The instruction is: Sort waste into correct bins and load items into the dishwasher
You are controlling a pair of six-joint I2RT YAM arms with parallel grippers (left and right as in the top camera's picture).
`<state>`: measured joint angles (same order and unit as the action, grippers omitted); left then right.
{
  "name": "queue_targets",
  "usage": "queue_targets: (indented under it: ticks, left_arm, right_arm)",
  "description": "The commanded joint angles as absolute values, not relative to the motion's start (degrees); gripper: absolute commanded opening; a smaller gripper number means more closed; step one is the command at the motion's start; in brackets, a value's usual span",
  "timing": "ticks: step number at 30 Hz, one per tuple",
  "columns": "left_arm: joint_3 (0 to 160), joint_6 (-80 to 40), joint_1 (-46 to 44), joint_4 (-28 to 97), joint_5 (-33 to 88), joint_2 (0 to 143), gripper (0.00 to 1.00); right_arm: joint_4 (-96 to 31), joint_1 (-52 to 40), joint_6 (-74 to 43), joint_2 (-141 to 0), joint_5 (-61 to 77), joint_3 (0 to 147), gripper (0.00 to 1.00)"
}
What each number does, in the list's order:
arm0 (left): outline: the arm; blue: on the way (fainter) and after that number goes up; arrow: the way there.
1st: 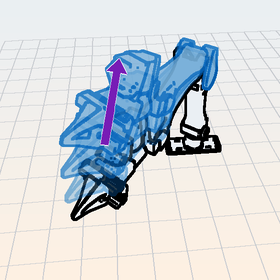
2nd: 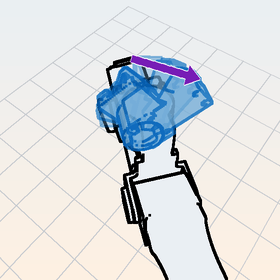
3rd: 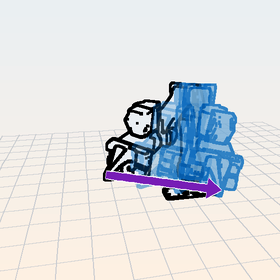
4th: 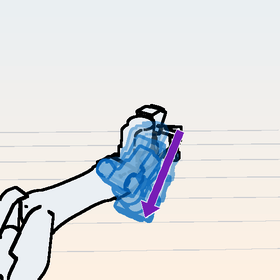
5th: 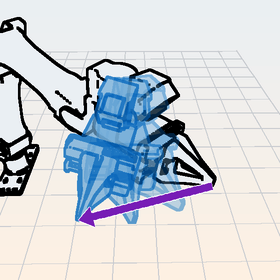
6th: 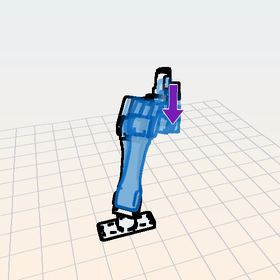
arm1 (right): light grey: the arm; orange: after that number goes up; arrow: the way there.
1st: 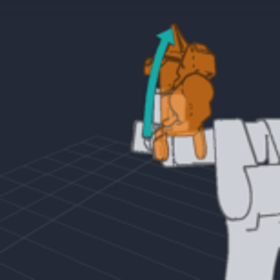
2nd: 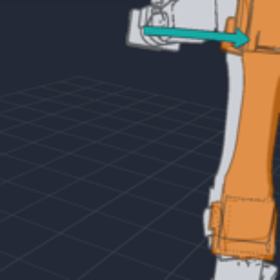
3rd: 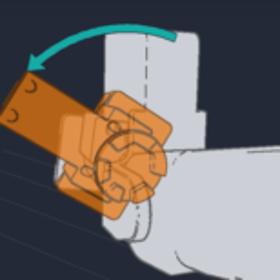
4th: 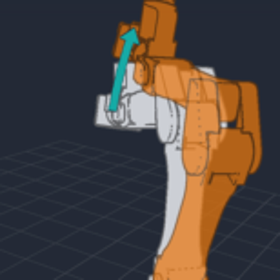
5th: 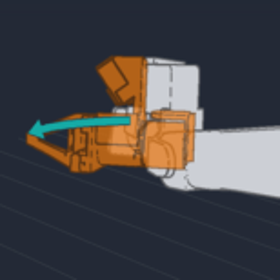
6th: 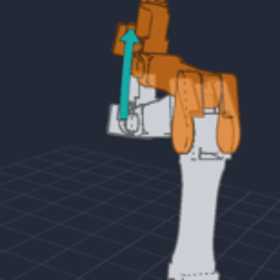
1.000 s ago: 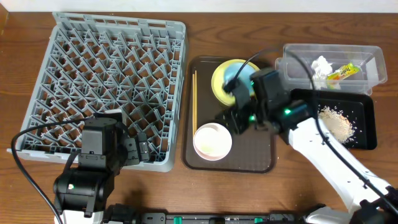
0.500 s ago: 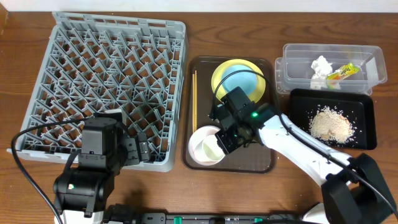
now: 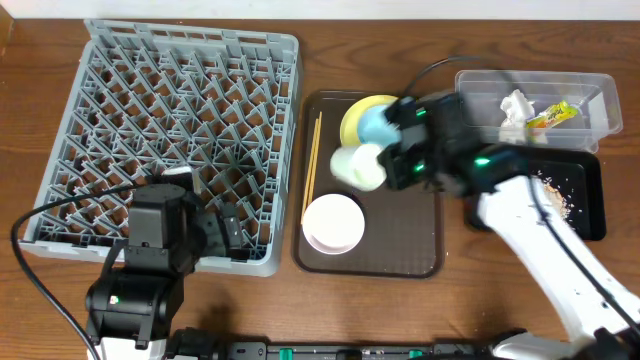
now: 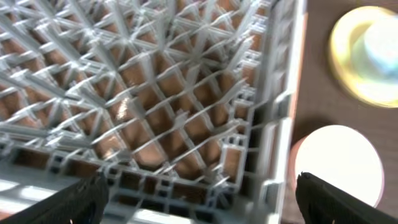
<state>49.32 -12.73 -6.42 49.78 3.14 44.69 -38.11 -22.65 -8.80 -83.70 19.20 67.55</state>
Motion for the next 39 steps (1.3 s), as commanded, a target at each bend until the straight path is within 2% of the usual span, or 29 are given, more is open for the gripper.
queue_targets:
  ticks: [1,5,7,11,15,21,27,32,39]
  left_arm:
    - [50.41,-16.1,-6.17,45.63,13.63,46.39,0.96]
    - [50.41,-21.85,-6.17,37.76,28.29,51.53,0.96]
    - [50.41,-23.31,-6.17,33.65,35.16,53.74,0.96]
    - [50.41,-27.83,-6.17,20.51,53.74,59.18,0.94]
    - [50.41,-38.04,-6.17,2.07,70.35,65.39,0.9]
    - [50.41,-45.3,-6.2,-5.89,73.8,69.41,0.86]
    - [50.41,-47.86,-6.66,-7.27,74.87,69.76,0.86]
    - [50.41,-53.39,-9.93,-14.09,75.94,69.76,0.84]
    - [50.43,-57.56,-12.73,-18.35,77.62,69.76,0.77]
  right_arm:
    - [-37.87,-18.17,-8.64,-83.66,32.67,67.77,0.01]
    - [-37.28,-16.29,0.14,-83.7,53.71,67.77,0.01]
    - [-36.75,-16.34,2.85,-83.7,59.88,67.77,0.01]
    - [-36.25,-16.53,4.82,-83.7,62.04,67.77,0.01]
    - [-33.08,-16.45,4.8,-83.7,63.24,67.77,0.01]
    - [-24.73,-16.47,4.36,-83.7,71.05,67.77,0.01]
    - [-20.53,-16.51,2.13,-83.7,71.02,67.77,0.01]
    - [-19.0,-16.51,1.72,-83.7,70.98,67.77,0.01]
    - [-16.32,-15.94,0.69,-83.7,69.87,67.77,0.01]
